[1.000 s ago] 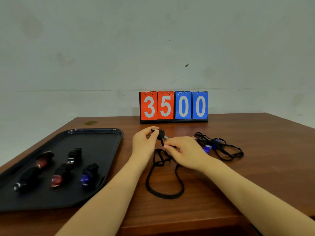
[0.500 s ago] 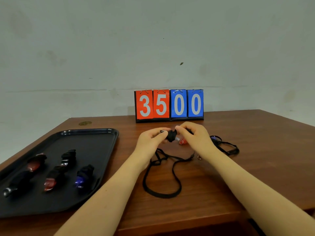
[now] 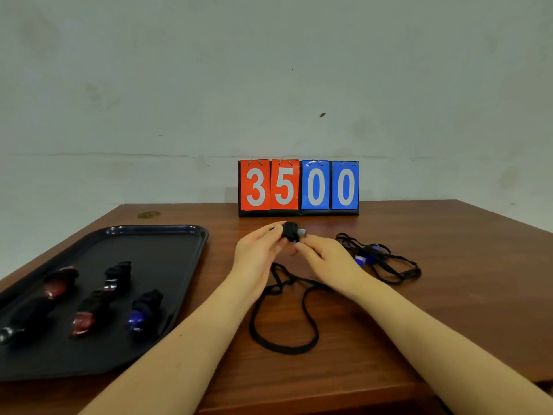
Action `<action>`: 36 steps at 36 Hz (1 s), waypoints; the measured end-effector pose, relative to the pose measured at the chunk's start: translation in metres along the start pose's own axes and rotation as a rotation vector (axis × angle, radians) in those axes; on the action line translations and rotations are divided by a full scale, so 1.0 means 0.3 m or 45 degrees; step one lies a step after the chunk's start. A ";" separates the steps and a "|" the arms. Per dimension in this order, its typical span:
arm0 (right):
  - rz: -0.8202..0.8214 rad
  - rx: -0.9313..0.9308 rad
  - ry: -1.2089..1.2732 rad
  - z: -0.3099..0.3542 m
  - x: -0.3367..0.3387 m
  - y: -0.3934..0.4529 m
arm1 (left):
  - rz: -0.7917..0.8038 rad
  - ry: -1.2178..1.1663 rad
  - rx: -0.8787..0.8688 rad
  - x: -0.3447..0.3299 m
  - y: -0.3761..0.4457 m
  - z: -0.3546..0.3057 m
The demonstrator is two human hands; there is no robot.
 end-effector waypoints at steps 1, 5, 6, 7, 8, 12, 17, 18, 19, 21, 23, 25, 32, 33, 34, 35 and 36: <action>0.030 0.027 -0.041 0.005 -0.005 -0.002 | -0.029 0.066 -0.041 0.006 0.005 -0.005; 0.119 0.113 -0.157 0.014 -0.022 -0.013 | -0.121 0.459 -0.318 0.017 0.014 -0.042; 0.134 0.134 -0.171 0.015 -0.026 -0.016 | -0.131 0.566 -0.407 0.014 0.012 -0.055; 0.149 0.157 -0.187 0.016 -0.032 -0.017 | -0.136 0.676 -0.489 0.010 0.011 -0.066; 0.160 0.180 -0.206 0.018 -0.037 -0.017 | -0.139 0.779 -0.559 0.009 0.009 -0.074; 0.103 0.243 -0.225 0.034 -0.021 -0.014 | -0.120 1.066 -0.734 -0.003 0.005 -0.076; -0.123 0.178 -0.168 0.023 0.039 0.006 | -0.104 1.076 -0.706 -0.008 -0.001 -0.073; -0.163 0.159 -0.147 0.020 0.050 0.009 | -0.097 1.082 -0.702 -0.009 -0.003 -0.073; -0.199 0.139 -0.121 0.017 0.062 0.012 | -0.092 1.094 -0.698 -0.010 -0.003 -0.071; -0.267 0.101 -0.055 0.013 0.087 0.015 | -0.075 1.119 -0.677 -0.012 -0.003 -0.064; -0.320 0.062 0.010 0.005 0.107 0.017 | -0.038 1.120 -0.649 -0.017 -0.006 -0.057; -0.355 0.001 0.056 -0.010 0.118 0.019 | 0.012 1.078 -0.615 -0.023 -0.011 -0.052; -0.456 -0.284 0.313 -0.056 0.144 0.023 | 0.125 0.633 -0.249 -0.025 -0.014 -0.006; -0.439 -0.315 0.353 -0.059 0.139 0.025 | 0.138 0.549 -0.187 -0.025 -0.011 0.001; -0.410 -0.342 0.400 -0.059 0.132 0.025 | 0.151 0.454 -0.122 -0.024 -0.009 0.008; -0.376 -0.367 0.443 -0.060 0.123 0.026 | 0.165 0.353 -0.056 -0.024 -0.009 0.014; -0.345 -0.388 0.475 -0.059 0.115 0.025 | 0.181 0.254 0.002 -0.027 -0.010 0.017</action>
Point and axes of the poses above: each hand's wrist, its own y-axis towards the middle knuckle, its own x-axis out of the back of the hand, z = x × y, the point moved 8 cm from there along y, towards the middle knuckle, and after that the axes turned 13 degrees about -z, right-handed, at the moved point
